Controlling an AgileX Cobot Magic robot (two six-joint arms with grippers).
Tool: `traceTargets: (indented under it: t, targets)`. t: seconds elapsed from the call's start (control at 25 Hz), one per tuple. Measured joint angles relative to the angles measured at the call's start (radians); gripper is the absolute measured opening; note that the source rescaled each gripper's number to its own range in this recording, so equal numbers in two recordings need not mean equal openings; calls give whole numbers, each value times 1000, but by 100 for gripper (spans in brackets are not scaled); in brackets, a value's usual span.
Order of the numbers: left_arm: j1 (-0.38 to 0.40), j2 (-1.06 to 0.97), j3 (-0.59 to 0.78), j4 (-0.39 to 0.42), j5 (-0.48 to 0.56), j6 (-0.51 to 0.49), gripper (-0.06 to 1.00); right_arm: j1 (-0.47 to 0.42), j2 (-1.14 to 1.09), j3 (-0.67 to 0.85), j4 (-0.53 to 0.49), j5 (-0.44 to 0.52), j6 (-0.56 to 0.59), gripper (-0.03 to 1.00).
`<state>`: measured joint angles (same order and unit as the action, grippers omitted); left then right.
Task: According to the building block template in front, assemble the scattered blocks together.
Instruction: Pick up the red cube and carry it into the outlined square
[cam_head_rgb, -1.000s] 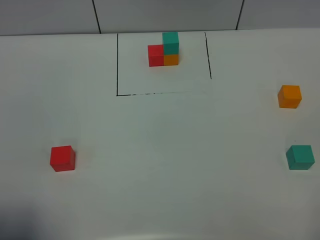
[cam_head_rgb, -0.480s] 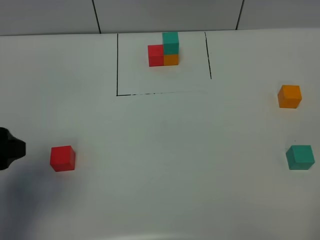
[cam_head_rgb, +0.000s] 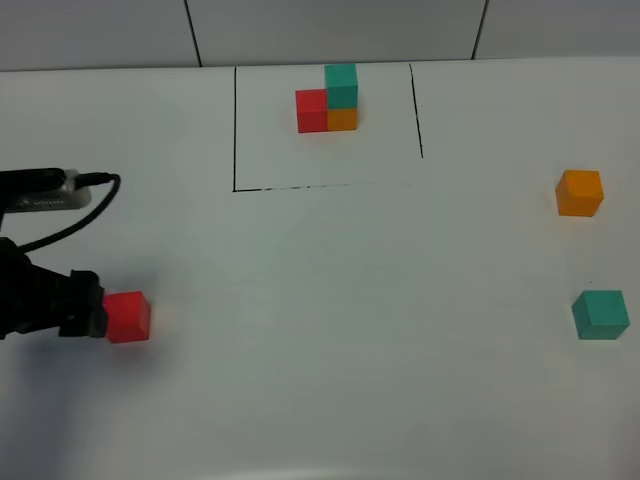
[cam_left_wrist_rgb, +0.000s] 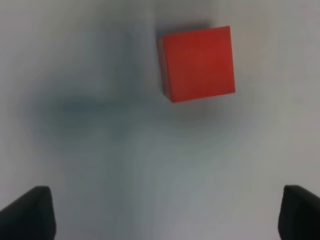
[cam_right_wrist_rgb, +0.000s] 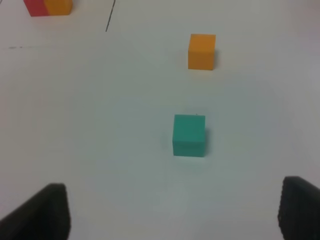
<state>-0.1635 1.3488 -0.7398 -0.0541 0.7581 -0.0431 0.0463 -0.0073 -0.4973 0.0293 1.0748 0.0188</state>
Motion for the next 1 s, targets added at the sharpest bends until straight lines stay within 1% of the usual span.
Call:
traceTargets:
  t: [0.2, 0.28, 0.44, 0.64, 0.92, 1.0]
  targets:
    - [-96, 67, -71, 97, -2, -159, 93, 0, 0, 0, 0, 0, 0, 70]
    - [-121, 90, -105, 109, 1, -201, 93, 0, 0, 0, 0, 0, 0, 70]
    - [-169, 145, -137, 113, -3, -250, 93, 0, 0, 0, 0, 0, 0, 70]
    - [-177, 208, -138, 118, -1, -290, 93, 0, 0, 0, 0, 0, 0, 70]
    - [-176, 212, -138, 142, -64, -302, 93, 0, 0, 0, 0, 0, 0, 70]
    - [-165, 212, -138, 143, -69, -309, 93, 0, 0, 0, 0, 0, 0, 70]
